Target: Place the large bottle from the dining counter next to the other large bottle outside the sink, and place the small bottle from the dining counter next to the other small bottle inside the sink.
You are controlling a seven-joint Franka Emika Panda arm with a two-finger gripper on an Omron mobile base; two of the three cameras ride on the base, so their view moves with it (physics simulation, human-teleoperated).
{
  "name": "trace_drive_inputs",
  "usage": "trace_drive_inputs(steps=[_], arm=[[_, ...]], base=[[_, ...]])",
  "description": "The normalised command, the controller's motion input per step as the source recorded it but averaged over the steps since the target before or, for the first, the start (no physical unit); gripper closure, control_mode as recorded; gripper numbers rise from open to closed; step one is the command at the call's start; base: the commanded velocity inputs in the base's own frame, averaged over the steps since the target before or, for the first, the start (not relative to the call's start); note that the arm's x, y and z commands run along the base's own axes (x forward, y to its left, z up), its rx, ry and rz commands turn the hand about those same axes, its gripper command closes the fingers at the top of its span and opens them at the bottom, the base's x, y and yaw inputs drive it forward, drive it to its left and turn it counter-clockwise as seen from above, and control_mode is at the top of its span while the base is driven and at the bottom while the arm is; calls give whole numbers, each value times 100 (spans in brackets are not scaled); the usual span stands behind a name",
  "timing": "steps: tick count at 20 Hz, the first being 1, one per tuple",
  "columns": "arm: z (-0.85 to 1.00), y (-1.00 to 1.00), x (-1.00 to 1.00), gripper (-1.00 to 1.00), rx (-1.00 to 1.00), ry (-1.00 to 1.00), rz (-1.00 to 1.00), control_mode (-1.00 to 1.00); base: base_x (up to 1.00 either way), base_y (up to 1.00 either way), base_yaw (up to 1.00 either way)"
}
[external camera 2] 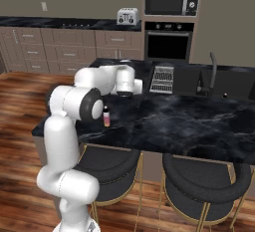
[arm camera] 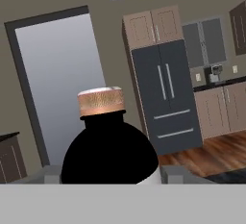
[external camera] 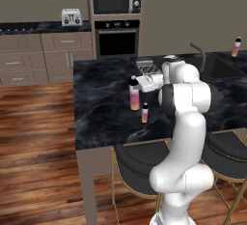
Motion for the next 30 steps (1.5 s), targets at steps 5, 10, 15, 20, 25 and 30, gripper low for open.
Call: trace_drive_inputs(steps=[5,10,15,20,25,30], arm=[[44,18,-16,100,4,0,0,-100],[38,13,-25,100,3,0,0,-100],[32,2,-41,100,1,0,0,-100],[21,0,-58,100,0,-1,0,-100],[20,0,-69,100,0,-3,0,-100],[14,0,-69,100,0,-6,0,-100]], base=[[0,0,0],[0,0,0],[0,0,0],[0,0,0],[0,0,0],[0,0,0]])
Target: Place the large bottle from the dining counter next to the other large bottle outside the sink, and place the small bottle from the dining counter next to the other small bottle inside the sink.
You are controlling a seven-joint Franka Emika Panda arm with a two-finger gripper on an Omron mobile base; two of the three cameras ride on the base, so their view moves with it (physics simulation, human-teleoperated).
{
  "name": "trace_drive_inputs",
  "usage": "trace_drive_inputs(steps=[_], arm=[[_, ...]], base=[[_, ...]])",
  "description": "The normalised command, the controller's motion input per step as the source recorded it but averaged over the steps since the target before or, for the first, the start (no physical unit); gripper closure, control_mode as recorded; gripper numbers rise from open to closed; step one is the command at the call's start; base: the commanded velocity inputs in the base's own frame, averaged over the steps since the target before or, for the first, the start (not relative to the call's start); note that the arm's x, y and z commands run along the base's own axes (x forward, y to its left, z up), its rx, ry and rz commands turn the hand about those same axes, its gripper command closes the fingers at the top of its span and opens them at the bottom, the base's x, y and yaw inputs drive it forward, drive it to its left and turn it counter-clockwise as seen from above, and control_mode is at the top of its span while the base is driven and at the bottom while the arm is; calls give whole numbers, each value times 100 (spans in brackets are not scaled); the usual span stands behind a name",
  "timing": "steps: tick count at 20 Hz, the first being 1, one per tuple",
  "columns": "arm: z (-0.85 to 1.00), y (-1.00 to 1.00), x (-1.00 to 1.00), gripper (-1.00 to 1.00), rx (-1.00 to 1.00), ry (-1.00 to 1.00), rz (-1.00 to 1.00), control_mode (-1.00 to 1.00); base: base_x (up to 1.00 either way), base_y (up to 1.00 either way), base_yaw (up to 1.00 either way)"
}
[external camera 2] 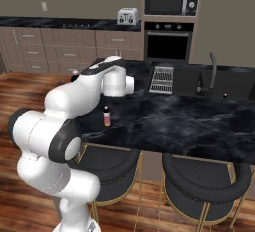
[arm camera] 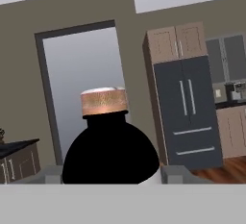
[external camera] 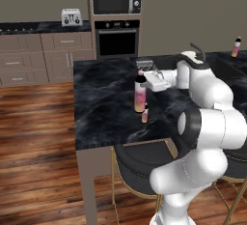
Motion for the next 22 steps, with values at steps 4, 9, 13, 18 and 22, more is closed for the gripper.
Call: trace_drive_inputs(steps=[4,9,13,18,22], arm=[[12,0,-59,100,0,-6,0,-100],[15,0,-48,100,0,-3,0,-100],[10,0,-41,100,0,-3,0,-100],[3,0,-32,100,0,-5,0,-100],[0,0,-13,100,0,-2,0,100]], base=[[0,0,0],[0,0,0],[0,0,0],[0,0,0],[-6,0,0]])
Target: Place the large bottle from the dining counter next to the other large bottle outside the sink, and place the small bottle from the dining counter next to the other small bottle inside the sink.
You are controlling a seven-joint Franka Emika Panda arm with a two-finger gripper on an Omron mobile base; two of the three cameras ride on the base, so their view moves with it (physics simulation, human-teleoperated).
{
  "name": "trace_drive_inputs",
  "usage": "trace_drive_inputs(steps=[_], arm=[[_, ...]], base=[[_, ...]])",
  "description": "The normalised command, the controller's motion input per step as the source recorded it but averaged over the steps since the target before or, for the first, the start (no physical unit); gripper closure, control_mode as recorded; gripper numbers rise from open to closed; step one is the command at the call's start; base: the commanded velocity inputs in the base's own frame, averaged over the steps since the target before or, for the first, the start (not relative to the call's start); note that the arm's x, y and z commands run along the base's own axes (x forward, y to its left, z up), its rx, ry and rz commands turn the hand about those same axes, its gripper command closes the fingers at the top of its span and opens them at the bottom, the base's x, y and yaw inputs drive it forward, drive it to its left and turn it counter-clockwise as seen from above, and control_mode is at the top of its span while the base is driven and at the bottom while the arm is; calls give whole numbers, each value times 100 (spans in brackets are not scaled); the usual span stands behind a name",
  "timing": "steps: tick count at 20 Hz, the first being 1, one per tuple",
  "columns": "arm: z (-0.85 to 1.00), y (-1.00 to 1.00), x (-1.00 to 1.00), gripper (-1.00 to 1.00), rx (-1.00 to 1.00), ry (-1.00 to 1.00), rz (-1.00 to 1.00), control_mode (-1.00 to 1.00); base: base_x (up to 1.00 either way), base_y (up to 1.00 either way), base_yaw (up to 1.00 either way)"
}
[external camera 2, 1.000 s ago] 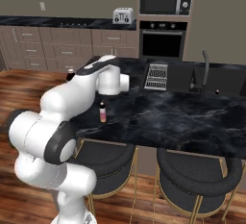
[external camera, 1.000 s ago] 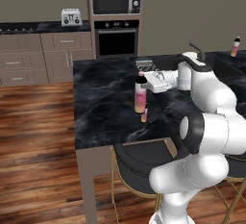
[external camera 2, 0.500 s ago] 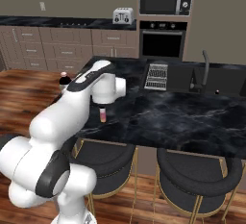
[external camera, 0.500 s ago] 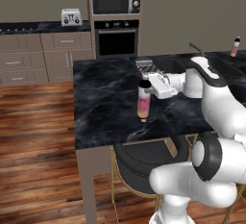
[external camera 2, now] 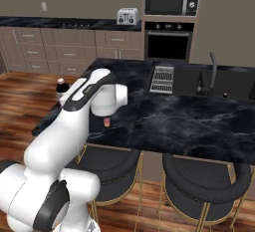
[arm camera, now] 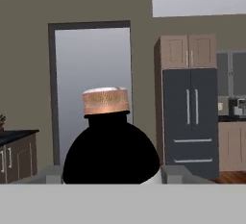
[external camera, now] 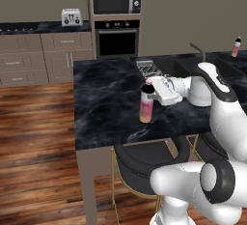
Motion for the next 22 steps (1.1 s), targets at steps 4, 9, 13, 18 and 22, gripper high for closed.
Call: trace_drive_inputs(steps=[4,9,13,18,22], arm=[[0,0,0,100,0,0,0,100],[0,0,0,100,0,0,0,100],[0,0,0,100,0,0,0,100],[0,0,0,100,0,0,0,100],[0,0,0,100,0,0,0,100]], base=[[0,0,0],[-5,0,1],[-39,0,6],[-59,0,7],[-61,0,6]])
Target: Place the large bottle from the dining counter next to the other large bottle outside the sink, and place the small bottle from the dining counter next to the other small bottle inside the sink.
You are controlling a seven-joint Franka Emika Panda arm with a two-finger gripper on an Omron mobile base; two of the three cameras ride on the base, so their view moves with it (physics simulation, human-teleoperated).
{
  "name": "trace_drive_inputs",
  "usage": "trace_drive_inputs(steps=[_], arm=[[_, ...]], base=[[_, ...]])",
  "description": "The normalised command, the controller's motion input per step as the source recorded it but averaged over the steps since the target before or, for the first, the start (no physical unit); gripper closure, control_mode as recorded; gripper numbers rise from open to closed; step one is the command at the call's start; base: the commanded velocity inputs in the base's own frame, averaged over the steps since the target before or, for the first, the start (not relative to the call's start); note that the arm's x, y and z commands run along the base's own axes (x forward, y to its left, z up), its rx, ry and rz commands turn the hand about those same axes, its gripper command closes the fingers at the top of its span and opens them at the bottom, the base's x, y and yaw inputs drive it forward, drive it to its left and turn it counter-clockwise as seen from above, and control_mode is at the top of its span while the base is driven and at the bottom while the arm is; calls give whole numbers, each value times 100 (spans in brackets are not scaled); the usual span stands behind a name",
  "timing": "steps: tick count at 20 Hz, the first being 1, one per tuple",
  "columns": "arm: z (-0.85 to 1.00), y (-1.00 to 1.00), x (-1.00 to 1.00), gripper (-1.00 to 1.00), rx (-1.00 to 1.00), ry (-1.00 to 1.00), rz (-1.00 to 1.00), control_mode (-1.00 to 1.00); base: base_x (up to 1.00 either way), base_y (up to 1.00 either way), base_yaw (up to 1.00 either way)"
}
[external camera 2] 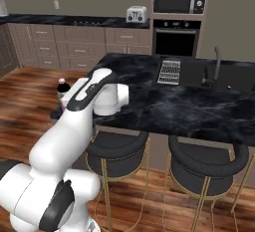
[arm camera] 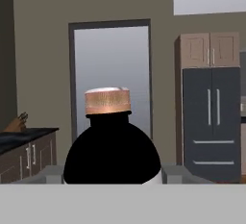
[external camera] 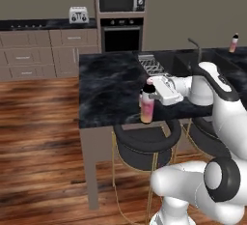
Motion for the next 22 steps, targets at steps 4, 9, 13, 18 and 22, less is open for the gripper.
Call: trace_drive_inputs(steps=[4,9,13,18,22], arm=[[0,0,0,100,0,0,0,100],[0,0,0,100,0,0,0,100],[0,0,0,100,0,0,0,100],[0,0,0,100,0,0,0,100],[0,0,0,100,0,0,0,100]], base=[[-60,0,5],[-55,2,4],[-38,26,4],[-12,57,1],[-6,69,0]])
